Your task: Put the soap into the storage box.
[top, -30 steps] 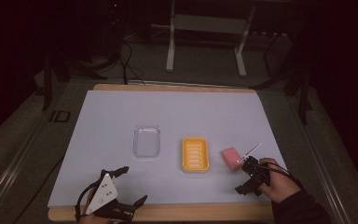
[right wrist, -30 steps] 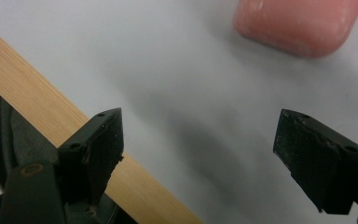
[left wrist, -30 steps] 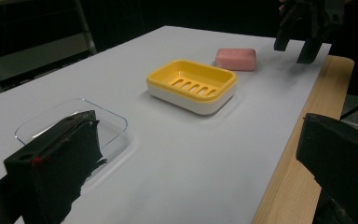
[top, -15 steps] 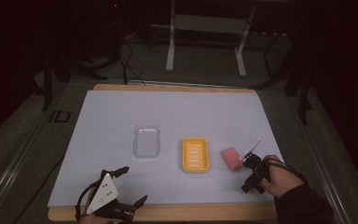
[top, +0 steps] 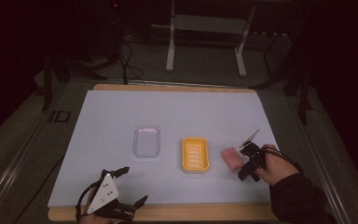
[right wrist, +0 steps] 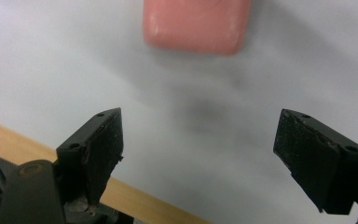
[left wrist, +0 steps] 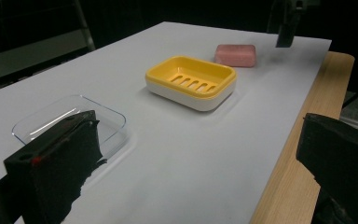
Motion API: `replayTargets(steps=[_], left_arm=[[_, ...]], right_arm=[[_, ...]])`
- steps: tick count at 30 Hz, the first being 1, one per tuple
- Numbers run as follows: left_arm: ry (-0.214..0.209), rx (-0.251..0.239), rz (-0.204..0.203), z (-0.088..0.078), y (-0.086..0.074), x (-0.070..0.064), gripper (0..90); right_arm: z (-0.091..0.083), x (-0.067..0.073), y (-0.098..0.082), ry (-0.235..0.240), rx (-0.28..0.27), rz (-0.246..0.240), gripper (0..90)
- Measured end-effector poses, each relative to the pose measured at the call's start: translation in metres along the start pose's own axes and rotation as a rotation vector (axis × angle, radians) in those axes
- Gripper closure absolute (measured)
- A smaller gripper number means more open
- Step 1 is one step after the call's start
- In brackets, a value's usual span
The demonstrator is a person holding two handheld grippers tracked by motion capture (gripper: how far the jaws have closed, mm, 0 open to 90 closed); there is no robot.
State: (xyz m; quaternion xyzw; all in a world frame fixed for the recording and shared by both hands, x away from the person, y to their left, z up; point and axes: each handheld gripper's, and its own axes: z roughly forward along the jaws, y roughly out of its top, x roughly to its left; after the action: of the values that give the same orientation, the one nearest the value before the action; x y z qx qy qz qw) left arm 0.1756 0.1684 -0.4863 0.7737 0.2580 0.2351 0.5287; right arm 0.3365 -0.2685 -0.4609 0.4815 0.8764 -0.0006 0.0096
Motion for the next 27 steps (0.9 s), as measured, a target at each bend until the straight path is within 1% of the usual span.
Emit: replayTargets(steps=[4, 8, 9, 11, 13, 14, 15, 17, 23, 24, 27], left_arm=[[-0.003, 0.002, 0.0, 0.0, 0.0, 0.0, 0.4], [-0.004, 0.004, -0.002, 0.001, 0.0, 0.0, 0.4], [-0.005, 0.004, -0.001, 0.001, 0.0, 0.0, 0.4], [-0.005, 0.004, -0.002, 0.001, 0.0, 0.0, 0.4], [-0.006, 0.006, -0.001, 0.001, 0.0, 0.0, 0.4], [-0.006, 0.006, -0.001, 0.001, 0.0, 0.0, 0.4], [-0.006, 0.006, 0.0, 0.001, 0.0, 0.0, 0.4], [-0.006, 0.007, 0.001, 0.001, 0.0, 0.0, 0.4], [-0.009, 0.01, 0.003, 0.001, 0.0, -0.001, 0.4], [-0.01, 0.011, 0.004, 0.001, 0.0, -0.001, 0.4], [-0.011, 0.014, 0.007, 0.001, -0.001, 0.0, 0.4]], right_arm=[[-0.001, -0.002, 0.01, 0.012, -0.01, 0.009, 15.7], [-0.001, -0.003, 0.019, 0.029, -0.047, 0.036, 14.8], [-0.001, -0.003, 0.021, 0.036, -0.049, 0.046, 14.8], [0.0, -0.003, 0.025, 0.028, -0.055, 0.056, 14.6], [0.001, -0.003, 0.029, 0.044, -0.059, 0.071, 14.3], [0.001, -0.003, 0.029, 0.044, -0.059, 0.071, 14.3], [0.004, -0.002, 0.034, 0.049, -0.054, 0.079, 14.2], [0.006, -0.001, 0.037, 0.052, -0.052, 0.09, 14.2], [0.012, -0.001, 0.046, 0.038, -0.068, 0.108, 14.3], [0.016, -0.002, 0.05, 0.034, -0.083, 0.114, 14.3], [0.02, -0.002, 0.053, 0.028, -0.089, 0.118, 14.5]])
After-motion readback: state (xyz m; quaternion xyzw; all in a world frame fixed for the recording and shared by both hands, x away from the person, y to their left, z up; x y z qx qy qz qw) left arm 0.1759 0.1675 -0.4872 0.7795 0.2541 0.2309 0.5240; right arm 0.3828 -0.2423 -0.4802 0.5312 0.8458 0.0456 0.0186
